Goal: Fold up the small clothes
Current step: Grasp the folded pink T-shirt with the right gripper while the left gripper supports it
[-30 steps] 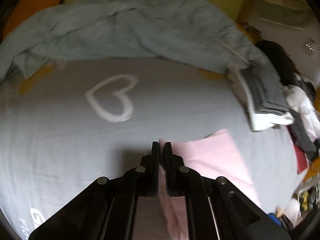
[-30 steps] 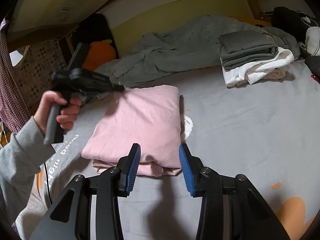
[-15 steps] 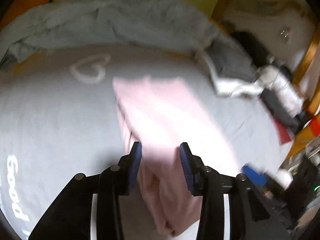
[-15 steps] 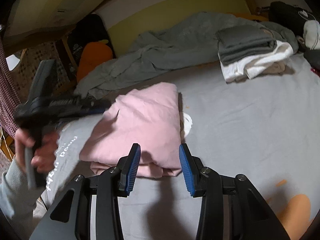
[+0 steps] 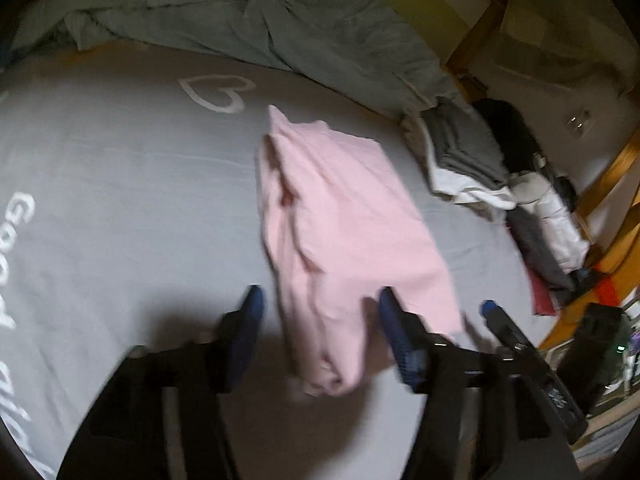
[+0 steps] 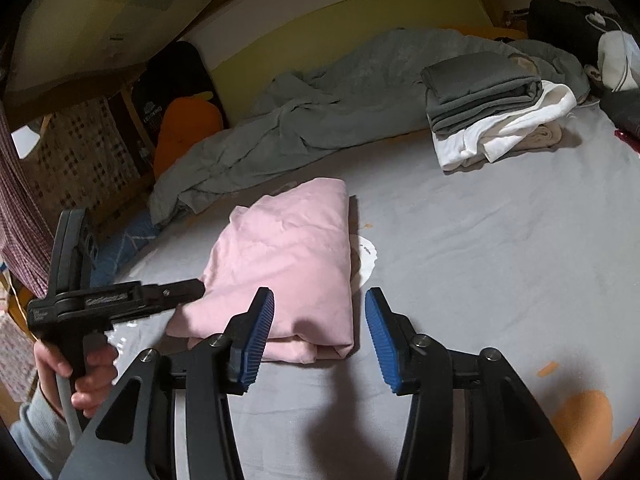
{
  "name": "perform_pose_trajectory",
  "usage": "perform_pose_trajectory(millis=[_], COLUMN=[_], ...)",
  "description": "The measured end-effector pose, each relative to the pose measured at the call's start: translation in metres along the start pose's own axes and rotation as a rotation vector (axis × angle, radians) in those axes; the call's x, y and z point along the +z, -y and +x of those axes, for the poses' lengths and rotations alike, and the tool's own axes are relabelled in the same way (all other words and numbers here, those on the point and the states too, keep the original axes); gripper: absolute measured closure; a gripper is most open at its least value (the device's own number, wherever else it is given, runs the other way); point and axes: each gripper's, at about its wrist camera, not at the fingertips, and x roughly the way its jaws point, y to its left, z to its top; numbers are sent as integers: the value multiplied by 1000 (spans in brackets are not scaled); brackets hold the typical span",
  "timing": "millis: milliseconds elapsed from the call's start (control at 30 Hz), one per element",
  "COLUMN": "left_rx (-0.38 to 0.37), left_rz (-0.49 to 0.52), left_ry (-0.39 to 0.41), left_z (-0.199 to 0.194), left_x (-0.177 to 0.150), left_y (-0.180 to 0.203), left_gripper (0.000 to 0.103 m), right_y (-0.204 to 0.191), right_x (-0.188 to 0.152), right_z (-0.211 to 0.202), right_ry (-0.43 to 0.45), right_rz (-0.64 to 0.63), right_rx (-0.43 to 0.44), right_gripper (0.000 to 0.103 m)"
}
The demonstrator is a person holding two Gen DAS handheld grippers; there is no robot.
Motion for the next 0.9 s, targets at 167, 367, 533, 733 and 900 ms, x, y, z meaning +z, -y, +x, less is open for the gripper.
perform_pose_trajectory(millis=[167, 367, 533, 733, 900], left_rx=[55, 172, 135, 116, 84], left_rz=[30, 52, 14, 29, 50], left_ry=[9, -79, -85, -70, -83], left_z=[10, 37, 44, 46, 46], left_x=[12, 19, 19, 18, 18], left_y=[12, 4, -4, -1, 10], left_gripper=[24, 21, 17, 24, 61], right_y=[8, 21, 42, 50, 41], right_x=[12, 62, 72, 69, 63], right_z=[-1, 47, 105, 138, 158], right_ry=[-8, -196, -369, -455, -506], right_rz=[42, 67, 118, 124, 129], right_rx=[24, 158, 170, 279, 347], right_gripper=[46, 32, 32, 44, 64])
